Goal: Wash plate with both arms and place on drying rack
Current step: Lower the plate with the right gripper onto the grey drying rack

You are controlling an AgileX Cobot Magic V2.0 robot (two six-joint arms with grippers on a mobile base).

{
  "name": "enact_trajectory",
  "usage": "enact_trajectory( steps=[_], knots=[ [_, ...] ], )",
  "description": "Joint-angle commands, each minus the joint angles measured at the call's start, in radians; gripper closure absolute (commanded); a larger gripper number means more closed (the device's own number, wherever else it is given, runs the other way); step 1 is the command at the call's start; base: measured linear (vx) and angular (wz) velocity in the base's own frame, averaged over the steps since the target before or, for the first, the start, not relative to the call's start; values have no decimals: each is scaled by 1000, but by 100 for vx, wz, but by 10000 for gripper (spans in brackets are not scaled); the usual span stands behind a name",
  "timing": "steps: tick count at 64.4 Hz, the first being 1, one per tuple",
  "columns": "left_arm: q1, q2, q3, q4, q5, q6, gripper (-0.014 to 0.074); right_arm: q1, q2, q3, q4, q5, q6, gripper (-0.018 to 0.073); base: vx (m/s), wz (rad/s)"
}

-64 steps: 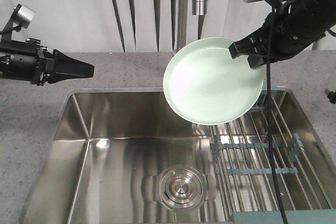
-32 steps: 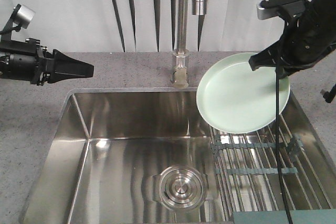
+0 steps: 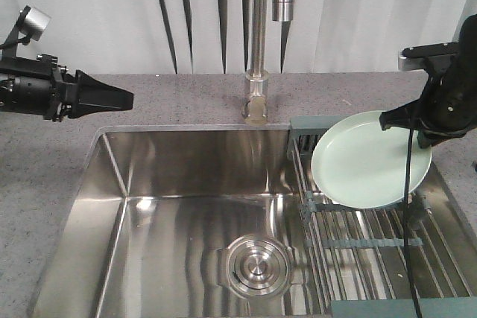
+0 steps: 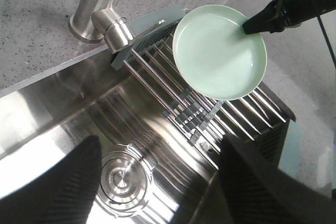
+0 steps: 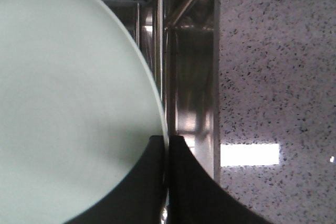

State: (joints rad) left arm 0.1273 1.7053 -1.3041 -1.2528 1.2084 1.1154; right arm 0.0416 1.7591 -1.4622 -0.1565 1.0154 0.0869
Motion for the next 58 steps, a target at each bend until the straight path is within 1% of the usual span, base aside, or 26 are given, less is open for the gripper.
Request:
enact_trajectory(
  steps=[1, 13, 23, 31, 38, 54, 58],
  knots=[
    [1, -49, -20, -79, 43, -2, 134, -5, -46, 2, 2, -69, -9, 549, 0, 0],
    [1, -49, -20, -79, 43, -2, 134, -5, -11, 11, 8, -74, -27, 539, 0, 0],
    [1, -49, -20, -79, 43, -2, 134, -5, 25, 11, 34, -60, -55, 517, 0, 0],
    [1, -49, -20, -79, 43, -2, 134, -5, 53, 11, 35, -48, -56, 489, 0, 0],
    [1, -49, -20, -79, 43, -2, 134, -5, 67, 11, 35, -40, -57, 431, 0, 0],
    [1, -49, -20, -79, 43, -2, 134, -5, 70, 11, 33, -38, -56, 229, 0, 0],
    [1, -49, -20, -79, 43, -2, 134, -5, 70, 11, 33, -36, -49, 204, 0, 0]
  ],
)
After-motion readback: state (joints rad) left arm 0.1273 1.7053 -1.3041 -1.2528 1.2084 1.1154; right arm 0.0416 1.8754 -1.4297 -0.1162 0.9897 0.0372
